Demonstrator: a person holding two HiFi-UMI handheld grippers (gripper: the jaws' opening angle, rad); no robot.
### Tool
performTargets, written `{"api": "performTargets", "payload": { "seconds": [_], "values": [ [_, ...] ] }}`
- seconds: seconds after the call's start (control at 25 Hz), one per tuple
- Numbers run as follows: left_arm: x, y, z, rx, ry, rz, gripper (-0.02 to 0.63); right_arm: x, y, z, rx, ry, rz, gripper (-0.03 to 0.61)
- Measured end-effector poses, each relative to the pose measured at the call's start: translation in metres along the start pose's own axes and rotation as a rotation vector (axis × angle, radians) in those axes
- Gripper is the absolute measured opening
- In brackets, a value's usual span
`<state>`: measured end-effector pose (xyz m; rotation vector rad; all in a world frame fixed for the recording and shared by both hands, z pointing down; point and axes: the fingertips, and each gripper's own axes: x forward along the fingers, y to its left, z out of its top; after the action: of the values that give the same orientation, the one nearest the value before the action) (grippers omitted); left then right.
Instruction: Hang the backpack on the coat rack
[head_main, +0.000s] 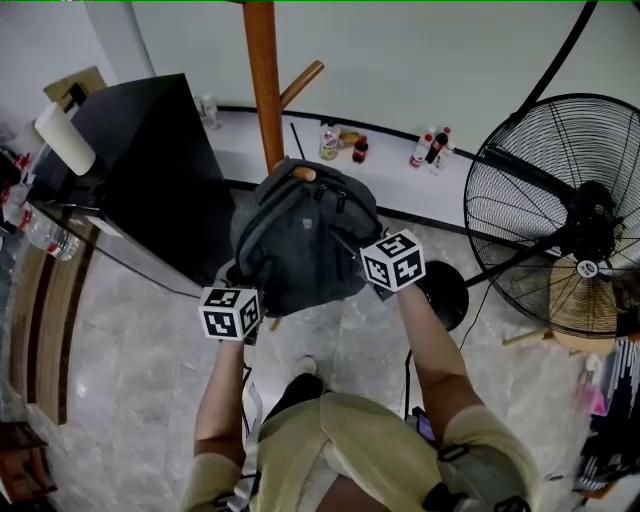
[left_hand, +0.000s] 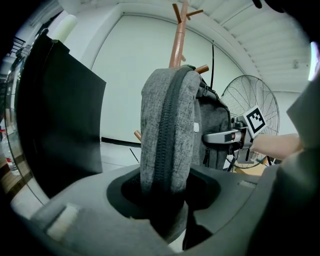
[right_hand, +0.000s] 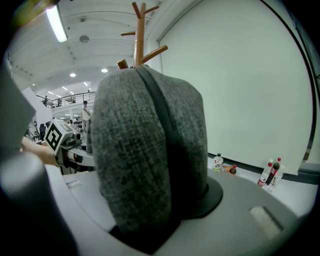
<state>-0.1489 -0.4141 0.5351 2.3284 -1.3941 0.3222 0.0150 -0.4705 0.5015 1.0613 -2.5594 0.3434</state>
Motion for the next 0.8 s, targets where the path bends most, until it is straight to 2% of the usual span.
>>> {"api": "performTargets", "payload": {
  "seconds": [0.36,0.8],
  "values": [
    [-0.002,0.009,0.000,0.010,-0.026,0.021,0.212,-0.002,-0.009,-0.004,-0.032,0.020,-0.064,0.244],
    [-0.029,0.006,0.011,0.035,-0.090,0.066,0.222,-0.032,-0.016,-0.008,0.000,-0.002,-0.160,0.265]
  ]
}}
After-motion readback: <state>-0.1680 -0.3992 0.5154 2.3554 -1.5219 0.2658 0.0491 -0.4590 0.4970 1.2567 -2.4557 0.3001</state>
